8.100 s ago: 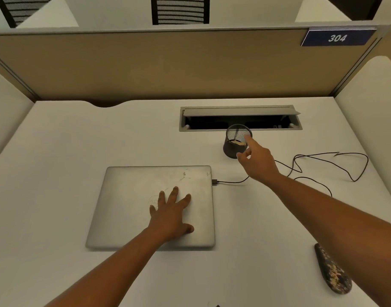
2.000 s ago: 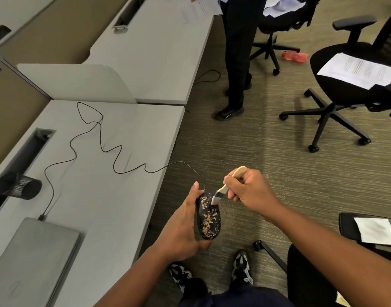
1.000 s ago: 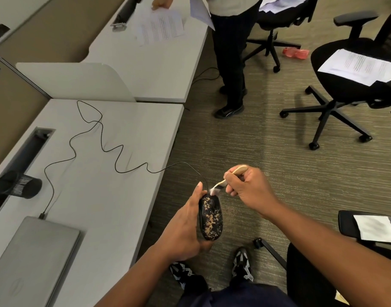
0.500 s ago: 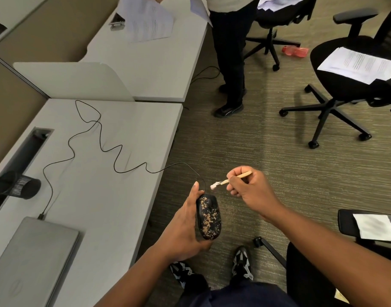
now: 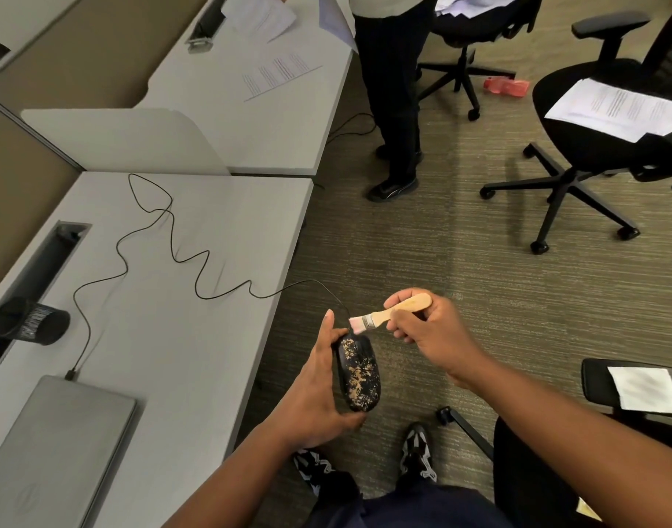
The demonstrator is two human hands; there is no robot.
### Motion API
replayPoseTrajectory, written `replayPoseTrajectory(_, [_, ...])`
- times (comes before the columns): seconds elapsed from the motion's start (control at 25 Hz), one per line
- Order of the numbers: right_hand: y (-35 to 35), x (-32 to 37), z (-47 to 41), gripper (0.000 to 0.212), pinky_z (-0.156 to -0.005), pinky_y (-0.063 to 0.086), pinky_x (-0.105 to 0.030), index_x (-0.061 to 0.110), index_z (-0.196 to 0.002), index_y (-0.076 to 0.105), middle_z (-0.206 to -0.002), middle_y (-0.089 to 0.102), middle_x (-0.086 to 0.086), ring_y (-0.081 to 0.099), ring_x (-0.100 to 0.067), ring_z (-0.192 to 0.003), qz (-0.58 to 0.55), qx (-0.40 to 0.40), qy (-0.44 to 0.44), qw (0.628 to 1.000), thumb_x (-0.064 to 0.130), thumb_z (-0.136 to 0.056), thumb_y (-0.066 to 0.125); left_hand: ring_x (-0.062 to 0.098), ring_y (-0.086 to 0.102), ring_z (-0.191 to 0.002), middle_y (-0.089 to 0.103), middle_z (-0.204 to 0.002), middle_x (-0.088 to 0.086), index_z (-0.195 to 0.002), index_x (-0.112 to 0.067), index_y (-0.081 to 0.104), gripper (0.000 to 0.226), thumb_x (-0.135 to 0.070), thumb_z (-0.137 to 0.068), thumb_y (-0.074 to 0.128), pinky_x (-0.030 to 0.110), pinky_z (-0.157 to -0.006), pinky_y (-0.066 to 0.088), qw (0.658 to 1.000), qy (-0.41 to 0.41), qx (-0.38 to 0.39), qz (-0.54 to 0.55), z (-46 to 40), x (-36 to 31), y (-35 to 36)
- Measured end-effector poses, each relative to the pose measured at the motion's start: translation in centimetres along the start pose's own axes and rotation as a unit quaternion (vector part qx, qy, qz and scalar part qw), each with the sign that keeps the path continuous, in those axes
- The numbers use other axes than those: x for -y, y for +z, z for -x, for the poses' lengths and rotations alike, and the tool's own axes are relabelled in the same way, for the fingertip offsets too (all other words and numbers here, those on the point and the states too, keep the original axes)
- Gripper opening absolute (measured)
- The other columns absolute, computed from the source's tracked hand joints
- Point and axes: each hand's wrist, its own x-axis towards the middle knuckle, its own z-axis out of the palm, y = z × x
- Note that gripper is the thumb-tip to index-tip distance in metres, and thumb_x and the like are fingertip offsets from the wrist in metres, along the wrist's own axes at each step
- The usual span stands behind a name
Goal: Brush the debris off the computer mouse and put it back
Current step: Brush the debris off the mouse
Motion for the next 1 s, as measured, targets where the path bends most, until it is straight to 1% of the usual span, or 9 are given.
replayPoseTrajectory(0.08, [0.1,0.0,0.0,0.017,-0.059,0.052,-0.017,0.019,-0.096,0.075,-0.075,0.076,-0.002,0.065,-0.007,-0.064,-0.023,-0.004,0.004,1.0,0.006,-0.097,0.063,-0.027,0.018,-0.143,0.008,-0.145,-0.059,-0.149,-0.057,-0.039,0.157,-0.033,-0.071,0.095,-0.006,-0.109,0.018,1.0,0.001,-0.003,0.007,-0.1,0.1,0.0])
replayPoseTrajectory(0.2, [0.2,0.0,0.1,0.014,-0.059,0.053,-0.02,0.014,-0.098,0.072,-0.073,0.075,-0.003,0.065,-0.009,-0.062,-0.04,-0.001,0.003,0.999,0.008,-0.1,0.06,-0.023,0.023,-0.144,0.013,-0.147,-0.054,-0.151,-0.056,-0.038,0.157,-0.033,-0.07,0.095,-0.005,-0.107,0.022,1.0,0.0,-0.007,0.023,-0.2,0.2,0.1])
replayPoseTrajectory(0.36, [0.4,0.3,0.2,0.011,-0.058,0.053,-0.02,0.013,-0.1,0.071,-0.073,0.074,-0.002,0.065,-0.009,-0.062,-0.046,0.04,0.017,0.998,0.011,-0.102,0.06,-0.02,0.024,-0.145,0.015,-0.149,-0.049,-0.15,-0.055,-0.039,0.158,-0.035,-0.069,0.095,-0.004,-0.108,0.024,0.999,-0.003,-0.008,0.033,-0.6,0.1,0.1])
replayPoseTrajectory(0.48, [0.5,0.5,0.0,0.011,-0.057,0.051,-0.019,0.013,-0.102,0.071,-0.072,0.074,0.0,0.063,-0.007,-0.061,-0.017,0.074,0.032,0.997,0.013,-0.102,0.06,-0.02,0.025,-0.145,0.016,-0.154,-0.041,-0.151,-0.054,-0.039,0.161,-0.033,-0.068,0.096,-0.005,-0.106,0.025,0.999,-0.009,-0.004,0.039,-0.8,0.3,0.2])
replayPoseTrajectory(0.6, [0.3,0.9,-0.5,0.012,-0.053,0.047,-0.017,0.018,-0.101,0.071,-0.072,0.073,0.002,0.061,-0.006,-0.06,0.011,0.09,0.035,0.995,0.015,-0.103,0.06,-0.023,0.023,-0.143,0.014,-0.15,-0.049,-0.15,-0.055,-0.04,0.162,-0.033,-0.067,0.097,-0.007,-0.104,0.024,0.999,-0.009,0.0,0.035,-0.9,0.6,0.3])
replayPoseTrajectory(0.72, [-0.2,1.7,-0.9,0.01,-0.054,0.047,-0.017,0.021,-0.104,0.071,-0.075,0.074,0.002,0.062,-0.006,-0.062,0.02,0.097,0.017,0.995,0.028,-0.103,0.064,-0.031,0.021,-0.138,0.011,-0.144,-0.061,-0.151,-0.054,-0.04,0.163,-0.033,-0.067,0.098,-0.011,-0.099,0.024,0.999,-0.016,-0.003,0.04,-0.9,0.7,0.2])
replayPoseTrajectory(0.8, [-0.5,2.3,-1.1,0.024,-0.053,0.048,-0.019,0.02,-0.107,0.073,-0.078,0.075,-0.001,0.064,-0.01,-0.064,0.004,0.099,0.006,0.995,0.041,-0.095,0.068,-0.036,0.02,-0.135,0.009,-0.143,-0.064,-0.151,-0.054,-0.04,0.163,-0.031,-0.067,0.099,-0.013,-0.095,0.022,0.999,-0.019,-0.006,0.045,-1.0,0.8,0.1])
replayPoseTrajectory(0.88, [-0.8,2.6,-1.1,0.031,-0.053,0.048,-0.02,0.02,-0.104,0.076,-0.079,0.077,-0.004,0.066,-0.012,-0.064,-0.002,0.105,0.006,0.994,0.045,-0.086,0.071,-0.035,0.022,-0.135,0.013,-0.147,-0.059,-0.151,-0.053,-0.04,0.163,-0.03,-0.067,0.098,-0.013,-0.095,0.023,0.999,-0.024,-0.01,0.048,-1.0,0.8,0.0])
replayPoseTrajectory(1.0, [-0.8,2.4,-1.1,0.03,-0.054,0.05,-0.02,0.021,-0.098,0.08,-0.077,0.077,-0.005,0.066,-0.012,-0.064,0.007,0.125,0.005,0.992,0.046,-0.083,0.075,-0.034,0.021,-0.136,0.017,-0.154,-0.043,-0.151,-0.056,-0.039,0.164,-0.029,-0.066,0.099,-0.012,-0.096,0.023,0.998,-0.034,-0.015,0.056,-1.1,0.8,0.0])
